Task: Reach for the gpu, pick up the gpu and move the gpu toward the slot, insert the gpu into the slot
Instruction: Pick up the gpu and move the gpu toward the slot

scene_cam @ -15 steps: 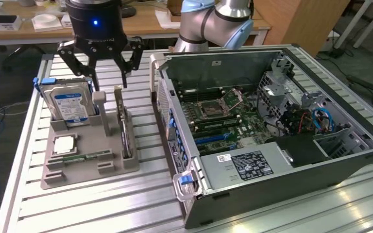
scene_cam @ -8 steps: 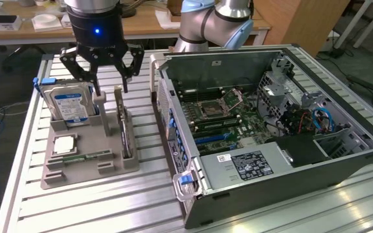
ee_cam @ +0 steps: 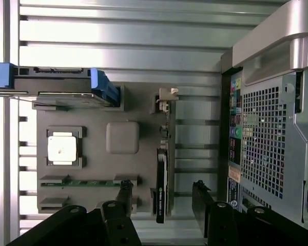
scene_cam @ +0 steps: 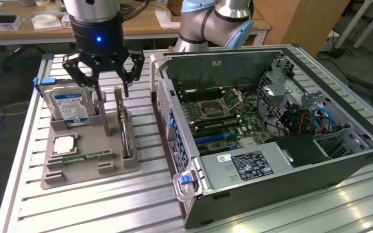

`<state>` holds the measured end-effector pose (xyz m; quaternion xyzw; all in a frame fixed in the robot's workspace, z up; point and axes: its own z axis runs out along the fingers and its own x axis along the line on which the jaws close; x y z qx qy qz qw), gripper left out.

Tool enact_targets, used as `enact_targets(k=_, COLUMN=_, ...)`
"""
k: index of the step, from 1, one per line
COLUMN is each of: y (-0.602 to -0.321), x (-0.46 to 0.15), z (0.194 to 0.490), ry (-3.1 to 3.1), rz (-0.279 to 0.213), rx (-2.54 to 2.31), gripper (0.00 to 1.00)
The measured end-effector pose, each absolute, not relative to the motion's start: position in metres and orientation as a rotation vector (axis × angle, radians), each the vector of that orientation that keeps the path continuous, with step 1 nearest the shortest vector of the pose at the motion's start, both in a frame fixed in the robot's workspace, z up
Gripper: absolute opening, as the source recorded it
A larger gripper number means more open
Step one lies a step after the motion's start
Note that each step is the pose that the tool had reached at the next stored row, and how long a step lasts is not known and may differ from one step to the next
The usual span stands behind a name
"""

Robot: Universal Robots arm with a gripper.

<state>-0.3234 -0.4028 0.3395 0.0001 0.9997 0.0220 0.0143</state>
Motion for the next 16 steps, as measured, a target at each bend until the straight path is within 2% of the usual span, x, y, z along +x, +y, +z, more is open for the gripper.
enact_targets(k=16, y=-0.403, x=-0.323, z=0.314, ry=3.103, rz=0.068, rx=-0.001, gripper=0.59)
